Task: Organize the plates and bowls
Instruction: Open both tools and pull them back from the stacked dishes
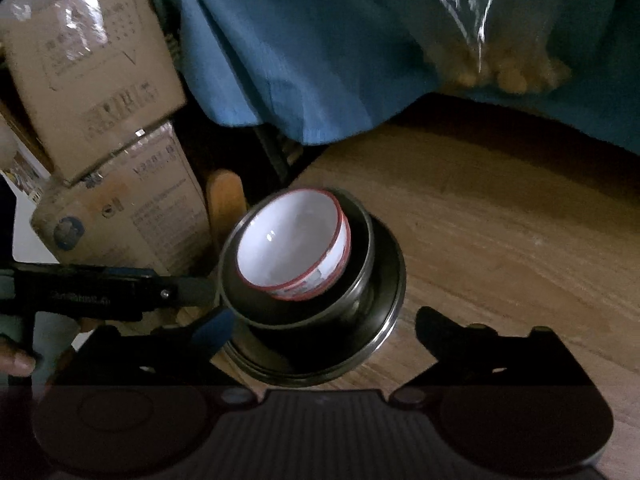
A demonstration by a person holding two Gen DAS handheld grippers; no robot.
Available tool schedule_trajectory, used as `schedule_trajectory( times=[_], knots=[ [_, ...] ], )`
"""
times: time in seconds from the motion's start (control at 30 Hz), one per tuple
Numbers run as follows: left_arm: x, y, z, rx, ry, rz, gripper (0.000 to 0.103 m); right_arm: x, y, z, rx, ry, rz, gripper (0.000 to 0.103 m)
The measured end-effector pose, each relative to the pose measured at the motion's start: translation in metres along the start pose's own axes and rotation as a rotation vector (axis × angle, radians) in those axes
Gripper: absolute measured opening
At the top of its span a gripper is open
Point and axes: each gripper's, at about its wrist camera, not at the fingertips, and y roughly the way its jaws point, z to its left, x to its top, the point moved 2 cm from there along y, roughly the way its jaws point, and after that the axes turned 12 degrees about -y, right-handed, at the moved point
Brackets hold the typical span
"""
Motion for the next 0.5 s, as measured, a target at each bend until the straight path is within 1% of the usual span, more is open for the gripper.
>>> schedule_trajectory(
  times=[0.13,0.33,0.5],
  knots=[
    [-0.009,-0.014,-0.003,-0.02,0.026,-0.1,0.102,-0.007,-0.017,0.0,-0.018,-0.032,-0.078,0.103],
    [-0.025,-0.04,-0.019,-0.022,0.014,-0.226,0.102,-0.02,-0.042,0.001,-0.042,-0.068,-0.168,0.103],
    [-0.046,-0.061,-0.037,-0.002,0.016,-0.283,0.102,-0.033,-0.067,0.0,-0.05,-0.08,-0.215,0.103]
  ],
)
